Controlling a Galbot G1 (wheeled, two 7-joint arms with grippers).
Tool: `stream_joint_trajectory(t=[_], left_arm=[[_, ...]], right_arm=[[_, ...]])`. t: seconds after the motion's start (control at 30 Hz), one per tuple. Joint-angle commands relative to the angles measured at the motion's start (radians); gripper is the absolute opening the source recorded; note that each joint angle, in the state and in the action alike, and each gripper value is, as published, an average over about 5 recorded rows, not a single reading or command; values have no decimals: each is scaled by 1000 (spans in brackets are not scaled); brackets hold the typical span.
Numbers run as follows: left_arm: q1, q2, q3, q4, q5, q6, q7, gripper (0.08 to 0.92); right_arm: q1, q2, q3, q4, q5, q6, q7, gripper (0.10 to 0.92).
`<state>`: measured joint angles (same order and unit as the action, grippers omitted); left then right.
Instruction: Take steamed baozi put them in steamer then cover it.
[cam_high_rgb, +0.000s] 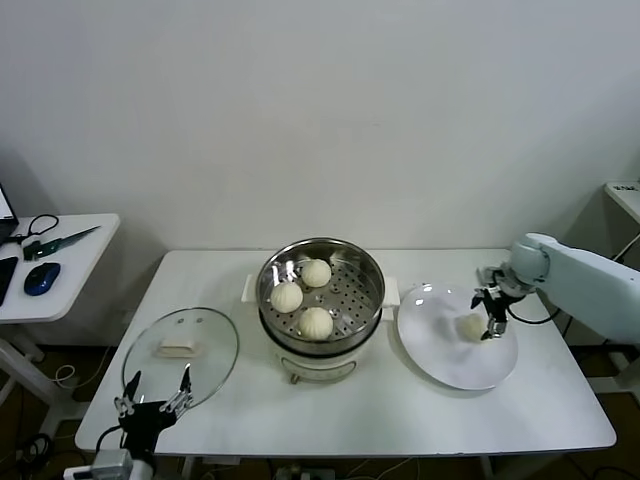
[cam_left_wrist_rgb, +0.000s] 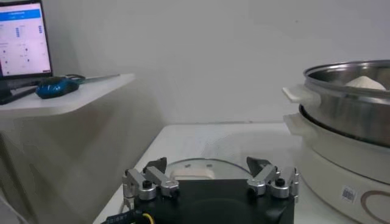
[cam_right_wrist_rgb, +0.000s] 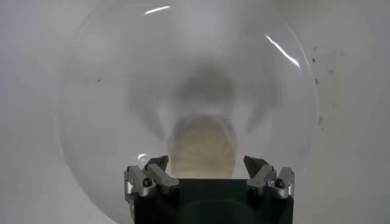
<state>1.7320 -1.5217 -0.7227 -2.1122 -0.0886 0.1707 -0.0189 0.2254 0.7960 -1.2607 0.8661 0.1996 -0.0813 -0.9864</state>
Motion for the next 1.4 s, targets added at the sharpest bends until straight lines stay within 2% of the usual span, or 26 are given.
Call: stream_joint_trajectory(t=[0.03,0.23,0.37,0.5,0.67,0.83,1.07,1.4], left_arm=[[1,1,0,0,0,-1,0,823],[-4,-2,2,-4,1,4,0,823],[-3,-4,3,-7,2,5,0,823],[1,1,1,-11,1,3,0,823],[1,8,5,-13,0,1,0,823],[5,14,8,-18,-1,2,1,823],[10,20,15,-33,-2,7,5,823],[18,19,14,-51,-2,7,7,823]], right_arm=[[-46,31,39,-54,-29,-10,-3,743],[44,12,-19,1,19,-29,0,674],[295,-14,-194,101,184,-51,-7,663],[595,-4,-399,238,359,-78,-24,662],[908,41,-535,485,587,-161,-23,662],[970,119,-503,664,709,-225,20,662],[816,252,-433,707,717,-275,103,662],[565,366,-418,517,553,-283,144,662]])
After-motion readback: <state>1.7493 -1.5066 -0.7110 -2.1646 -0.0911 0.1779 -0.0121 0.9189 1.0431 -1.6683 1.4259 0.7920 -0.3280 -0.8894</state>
